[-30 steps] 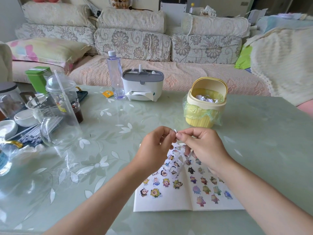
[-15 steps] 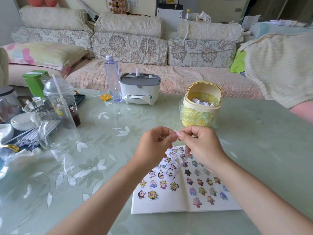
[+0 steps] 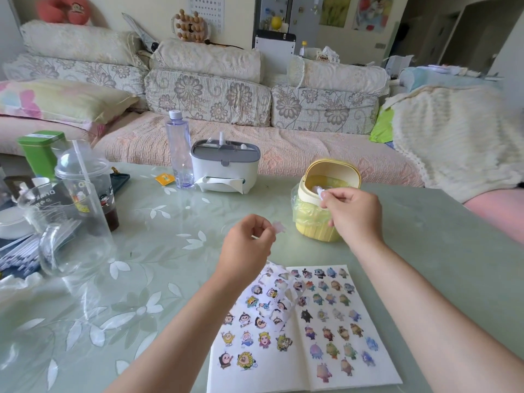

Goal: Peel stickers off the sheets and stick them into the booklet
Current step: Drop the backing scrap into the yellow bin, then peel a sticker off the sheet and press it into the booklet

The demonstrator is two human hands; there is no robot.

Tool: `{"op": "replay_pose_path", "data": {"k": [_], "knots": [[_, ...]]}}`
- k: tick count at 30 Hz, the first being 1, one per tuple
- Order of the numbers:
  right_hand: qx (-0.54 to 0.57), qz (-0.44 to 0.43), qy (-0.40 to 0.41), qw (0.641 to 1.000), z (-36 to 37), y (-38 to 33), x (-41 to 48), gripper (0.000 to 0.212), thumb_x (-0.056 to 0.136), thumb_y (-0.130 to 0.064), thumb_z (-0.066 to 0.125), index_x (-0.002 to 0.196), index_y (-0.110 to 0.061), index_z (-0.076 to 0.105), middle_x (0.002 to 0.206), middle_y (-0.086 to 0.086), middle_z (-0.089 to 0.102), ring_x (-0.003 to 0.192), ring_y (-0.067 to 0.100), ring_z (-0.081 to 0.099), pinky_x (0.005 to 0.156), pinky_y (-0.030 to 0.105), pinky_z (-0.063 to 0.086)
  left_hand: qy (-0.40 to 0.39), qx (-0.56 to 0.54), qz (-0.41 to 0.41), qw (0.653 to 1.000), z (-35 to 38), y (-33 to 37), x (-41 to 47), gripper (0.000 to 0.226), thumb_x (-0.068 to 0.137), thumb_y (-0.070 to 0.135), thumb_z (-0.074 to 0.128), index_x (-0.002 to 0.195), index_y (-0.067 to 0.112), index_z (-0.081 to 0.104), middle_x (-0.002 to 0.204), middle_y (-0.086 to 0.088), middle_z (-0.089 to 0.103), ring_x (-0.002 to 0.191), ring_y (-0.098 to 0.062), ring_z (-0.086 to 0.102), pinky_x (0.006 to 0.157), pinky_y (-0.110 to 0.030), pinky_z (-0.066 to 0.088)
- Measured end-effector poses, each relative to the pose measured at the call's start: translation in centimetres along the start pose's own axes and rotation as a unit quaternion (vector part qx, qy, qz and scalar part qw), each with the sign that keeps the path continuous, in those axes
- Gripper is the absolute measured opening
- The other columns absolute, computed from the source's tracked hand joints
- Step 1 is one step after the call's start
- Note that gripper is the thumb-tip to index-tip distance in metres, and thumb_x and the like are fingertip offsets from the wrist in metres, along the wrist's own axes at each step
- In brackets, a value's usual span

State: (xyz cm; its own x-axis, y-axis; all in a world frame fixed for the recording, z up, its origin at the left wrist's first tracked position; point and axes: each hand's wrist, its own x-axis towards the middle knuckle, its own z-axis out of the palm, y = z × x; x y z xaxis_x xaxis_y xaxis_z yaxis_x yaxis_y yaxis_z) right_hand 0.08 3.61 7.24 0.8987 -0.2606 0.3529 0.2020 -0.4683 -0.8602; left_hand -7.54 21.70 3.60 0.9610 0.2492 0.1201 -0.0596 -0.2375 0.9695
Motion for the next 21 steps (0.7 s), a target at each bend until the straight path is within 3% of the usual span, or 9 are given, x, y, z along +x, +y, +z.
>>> {"op": "replay_pose_path", "data": {"k": [3,6,9,13,16,18,21], "knots": [[-0.106,-0.024,0.046,0.993,0.8,0.0,3.5,0.014,0.083,-0.038,0.070,0.072,-0.030,0.075,0.075,-0.013,0.075,0.072,0.016,0.069,0.067,0.030,0.055,-0.008,-0.004,-0.002,1.000,0.1,-0.5,0.6,0.013,0.094,0.024,0.062,0.083,0.018,0.062,0.076,0.002,0.069,0.060,-0.014,0.062,0.053,-0.029,0.046],[-0.181,-0.037,0.008,0.983,1.5,0.4,5.8,0.012,0.084,-0.032,0.069,0.093,-0.032,0.078,0.092,-0.014,0.076,0.092,0.013,0.069,0.073,0.026,0.049,-0.009,-0.006,-0.005,1.000,0.1,-0.9,1.1,0.015,0.094,0.027,0.064,0.082,0.019,0.062,0.072,0.005,0.069,0.059,-0.013,0.062,0.051,-0.028,0.045],[-0.197,-0.044,-0.017,0.979,1.7,0.5,6.2,0.019,0.084,-0.029,0.071,0.103,-0.030,0.077,0.100,-0.012,0.075,0.100,0.012,0.068,0.085,0.028,0.051,-0.008,-0.003,0.002,1.000,0.1,-1.0,1.2,0.015,0.094,0.025,0.064,0.081,0.019,0.063,0.071,0.006,0.069,0.059,-0.014,0.062,0.051,-0.028,0.045],[-0.176,-0.085,-0.046,0.980,1.8,-0.9,2.7,0.011,0.086,-0.035,0.068,0.087,-0.029,0.077,0.088,-0.014,0.075,0.085,0.010,0.067,0.078,0.027,0.052,0.011,0.006,0.017,1.000,-0.1,-0.8,1.1,0.014,0.092,0.031,0.064,0.080,0.023,0.063,0.075,0.005,0.069,0.066,-0.026,0.066,0.053,-0.032,0.044],[-0.118,-0.053,-0.160,0.979,1.8,-1.6,-1.5,0.026,0.087,-0.039,0.067,0.070,-0.019,0.073,0.068,-0.004,0.072,0.059,0.011,0.063,0.071,0.031,0.053,0.032,0.017,0.026,0.999,-0.3,-0.7,0.6,0.013,0.089,0.031,0.062,0.078,0.026,0.063,0.076,0.005,0.069,0.068,-0.030,0.067,0.051,-0.035,0.048],[-0.063,0.004,-0.227,0.972,1.7,-2.3,-4.2,0.032,0.090,-0.043,0.065,0.071,-0.018,0.073,0.071,-0.004,0.074,0.049,0.014,0.061,0.063,0.029,0.053,0.046,0.055,0.052,0.996,-0.6,-0.8,-0.1,0.011,0.087,0.033,0.061,0.077,0.029,0.061,0.073,0.009,0.068,0.063,-0.021,0.065,0.055,-0.038,0.052],[0.002,0.082,-0.263,0.961,1.4,-2.9,-6.7,0.036,0.091,-0.050,0.064,0.080,-0.018,0.074,0.079,-0.004,0.076,0.050,0.018,0.063,0.043,0.018,0.039,0.072,0.184,0.127,0.972,-1.2,-1.3,-1.2,0.008,0.085,0.034,0.062,0.079,0.031,0.058,0.068,0.020,0.064,0.058,-0.005,0.059,0.051,-0.026,0.046]]}}
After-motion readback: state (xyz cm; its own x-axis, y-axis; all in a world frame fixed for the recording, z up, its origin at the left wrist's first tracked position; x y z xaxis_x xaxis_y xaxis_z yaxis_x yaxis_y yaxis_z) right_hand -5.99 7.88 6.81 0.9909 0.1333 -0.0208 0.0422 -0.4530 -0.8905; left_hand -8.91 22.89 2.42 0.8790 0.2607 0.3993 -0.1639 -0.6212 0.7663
